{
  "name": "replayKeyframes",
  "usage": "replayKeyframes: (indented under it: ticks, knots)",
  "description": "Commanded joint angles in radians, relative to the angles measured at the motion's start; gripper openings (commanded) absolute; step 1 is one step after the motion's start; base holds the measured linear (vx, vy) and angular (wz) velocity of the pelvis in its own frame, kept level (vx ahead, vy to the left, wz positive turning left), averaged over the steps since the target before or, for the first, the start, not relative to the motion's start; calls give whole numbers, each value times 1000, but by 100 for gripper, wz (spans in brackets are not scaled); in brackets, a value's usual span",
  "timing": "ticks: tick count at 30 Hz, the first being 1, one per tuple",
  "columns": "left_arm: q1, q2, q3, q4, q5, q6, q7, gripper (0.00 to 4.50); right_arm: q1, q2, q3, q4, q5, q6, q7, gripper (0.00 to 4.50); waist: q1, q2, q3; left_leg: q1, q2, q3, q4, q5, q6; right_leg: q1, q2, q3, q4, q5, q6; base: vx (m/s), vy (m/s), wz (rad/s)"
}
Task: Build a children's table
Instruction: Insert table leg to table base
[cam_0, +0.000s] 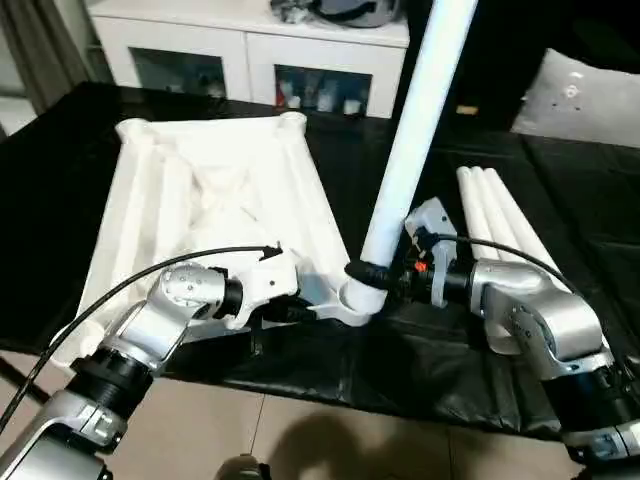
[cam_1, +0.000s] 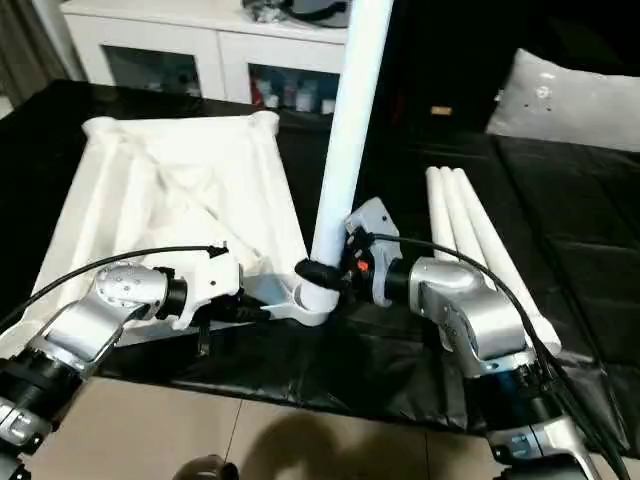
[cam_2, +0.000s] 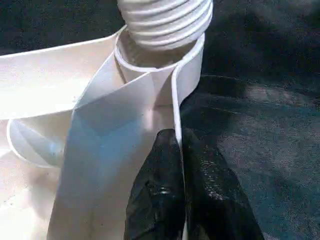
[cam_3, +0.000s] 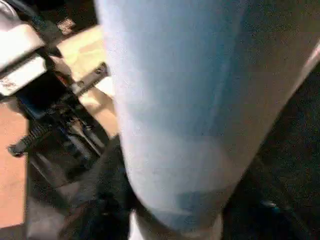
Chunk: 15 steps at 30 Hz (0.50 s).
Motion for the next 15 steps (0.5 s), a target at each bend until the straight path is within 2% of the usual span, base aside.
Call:
replayKeyframes:
  ticks: [1,4,6,7,8,10,11,12,15]
  knots:
    - [-8,-15,-48,14,4,-42,-59,0,-16,-17,19,23,-21,12,16,188,-4,-2,-73,32,34,-11,-77,-335,-53,25,-77,40,-90,-360,-168,0,0,0]
    - [-40,-30,-56,73,15,-99,-85,0,-25,-16,21,48,-25,2,37,188,0,1,-71,38,37,-13,-78,-366,-60,19,-79,41,-98,-408,-151,0,0,0]
    - [-48,-36,-55,88,20,-114,-91,0,-26,-12,17,54,-23,1,42,188,2,1,-71,39,36,-14,-79,-379,-65,19,-79,40,-99,-418,-149,0,0,0]
    - [-49,-36,-55,89,20,-115,-91,0,-26,-12,16,54,-23,1,42,188,3,4,-72,39,37,-15,-80,-382,-68,20,-80,40,-97,-416,-149,0,0,0]
    - [-63,-47,-57,107,21,-133,-105,0,-29,-7,14,63,-18,3,46,188,1,0,-71,35,36,-16,-82,-388,-66,22,-81,38,-99,-425,-147,0,0,0]
    - [-72,-55,-58,118,20,-146,-114,0,-31,-6,15,68,-18,4,46,188,0,-2,-72,36,36,-17,-81,-391,-67,21,-83,37,-99,-435,-142,0,0,0]
    - [-82,-62,-56,131,26,-149,-106,0,-33,-5,20,80,-22,1,45,188,0,6,-72,38,36,-17,-80,-396,-68,19,-83,38,-99,-435,-144,0,0,0]
    - [-92,-67,-56,147,39,-152,-92,0,-34,-4,23,89,-25,-4,46,188,-2,2,-72,39,35,-17,-80,-404,-67,18,-82,37,-101,-439,-146,0,0,0]
    - [-115,-75,-53,208,81,-168,-34,0,-34,1,23,105,-31,-12,48,188,-2,1,-70,43,35,-18,-79,-427,-68,15,-85,34,-106,-467,-144,0,0,0]
